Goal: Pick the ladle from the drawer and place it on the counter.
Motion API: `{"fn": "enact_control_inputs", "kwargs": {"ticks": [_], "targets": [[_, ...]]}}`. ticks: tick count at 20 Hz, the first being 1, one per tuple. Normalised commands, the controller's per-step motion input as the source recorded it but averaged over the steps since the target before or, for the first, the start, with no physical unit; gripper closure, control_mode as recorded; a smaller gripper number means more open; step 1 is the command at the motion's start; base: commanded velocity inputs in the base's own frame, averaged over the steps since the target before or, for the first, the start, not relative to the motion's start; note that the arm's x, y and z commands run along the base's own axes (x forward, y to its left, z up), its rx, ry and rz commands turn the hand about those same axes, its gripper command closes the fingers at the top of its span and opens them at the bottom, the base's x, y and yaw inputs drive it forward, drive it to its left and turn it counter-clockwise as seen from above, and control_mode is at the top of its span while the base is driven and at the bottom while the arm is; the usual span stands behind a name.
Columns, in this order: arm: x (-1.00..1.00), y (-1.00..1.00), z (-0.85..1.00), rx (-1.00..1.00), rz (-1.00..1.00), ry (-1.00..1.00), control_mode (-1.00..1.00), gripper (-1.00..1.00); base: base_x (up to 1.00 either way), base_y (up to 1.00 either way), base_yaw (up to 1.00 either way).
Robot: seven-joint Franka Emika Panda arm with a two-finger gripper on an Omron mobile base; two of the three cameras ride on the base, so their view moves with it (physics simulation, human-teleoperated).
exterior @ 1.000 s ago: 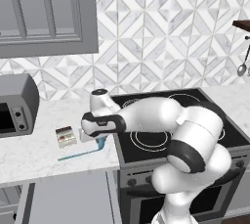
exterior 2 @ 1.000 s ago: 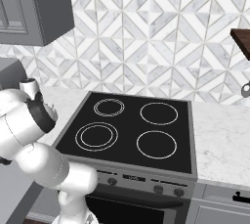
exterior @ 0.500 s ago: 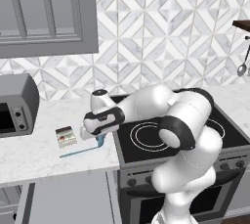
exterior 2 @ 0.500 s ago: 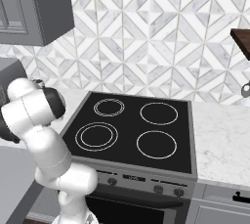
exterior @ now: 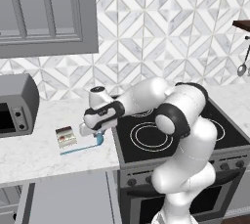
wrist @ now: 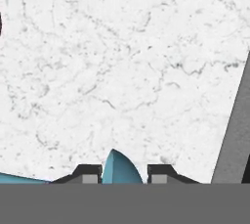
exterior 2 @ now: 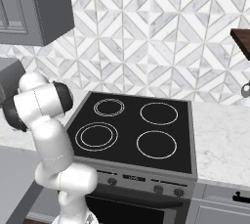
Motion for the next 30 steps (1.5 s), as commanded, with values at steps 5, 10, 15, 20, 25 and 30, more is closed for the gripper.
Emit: {"fn": "enact_control_inputs", "kwargs": {"ticks": [5,10,15,20,25,30], "targets": [[0.20,0.00,0.13,0.00,0.01,0.00,-1.00,-1.00,0.00,0.00,0.00],[-0.09,-0.49,0.96,0.00,0.01,-0.07,-1.00,-1.00,0.00,0.00,0.00],[-0.16,-1.00,0.97,0.06,0.00,-0.06,-1.00,-1.00,0.00,0.00,0.00],[-0.29,-1.00,0.77,0.06,-0.02,0.00,-1.00,-1.00,0.00,0.00,0.00],[-0.53,-1.00,0.48,0.10,-0.05,0.00,-1.00,-1.00,0.00,0.00,0.00],[-0.92,-1.00,0.34,0.05,-0.11,-0.02,-1.00,-1.00,0.00,0.00,0.00]]}}
